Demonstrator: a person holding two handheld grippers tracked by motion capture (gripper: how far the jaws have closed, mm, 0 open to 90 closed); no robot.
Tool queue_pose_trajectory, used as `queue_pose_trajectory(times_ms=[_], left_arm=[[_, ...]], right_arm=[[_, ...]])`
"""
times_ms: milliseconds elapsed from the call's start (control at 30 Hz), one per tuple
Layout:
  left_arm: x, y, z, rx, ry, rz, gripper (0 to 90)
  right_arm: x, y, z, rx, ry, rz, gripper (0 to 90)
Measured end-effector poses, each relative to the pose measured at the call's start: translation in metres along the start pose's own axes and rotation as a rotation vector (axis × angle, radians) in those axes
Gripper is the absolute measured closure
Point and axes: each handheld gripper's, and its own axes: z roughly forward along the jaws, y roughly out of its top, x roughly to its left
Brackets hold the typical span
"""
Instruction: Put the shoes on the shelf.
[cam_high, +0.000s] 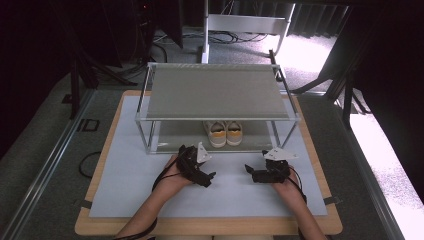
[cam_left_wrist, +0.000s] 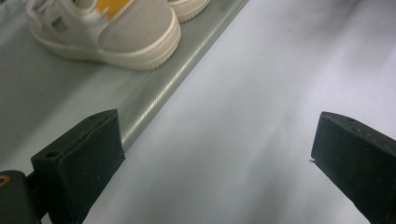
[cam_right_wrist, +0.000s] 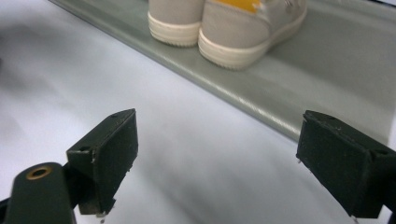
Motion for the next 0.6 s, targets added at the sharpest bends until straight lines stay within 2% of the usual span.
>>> queue_pose_trajectory(times_ms=[100,200,300,567,600], left_arm=[[0.001,-0.006,-0.003,0.005,0.001,-0.006,1.9],[0.001,-0.013,-0.006,0.012,0.008,-0.010,1.9],[0.001,-0.021,-0.010,0.006,0.040,-0.015,1.9],[-0.002,-0.038,-0.019,0.000,0.050,-0.036,1.9],[-0.002,-0.043,-0.021,0.000,0.062,-0.040,1.9]], right_arm=[[-0.002,-0.006,-0.004,0.005,-0.003,0.003,12.2],[-0.005,-0.011,-0.010,0.014,-0.031,-0.006,12.3],[-0.007,-0.015,-0.016,0.017,-0.054,-0.013,12.3],[-0.020,-0.029,-0.038,0.006,-0.109,0.023,12.3],[-0.022,-0.031,-0.041,0.002,-0.116,0.030,12.3]])
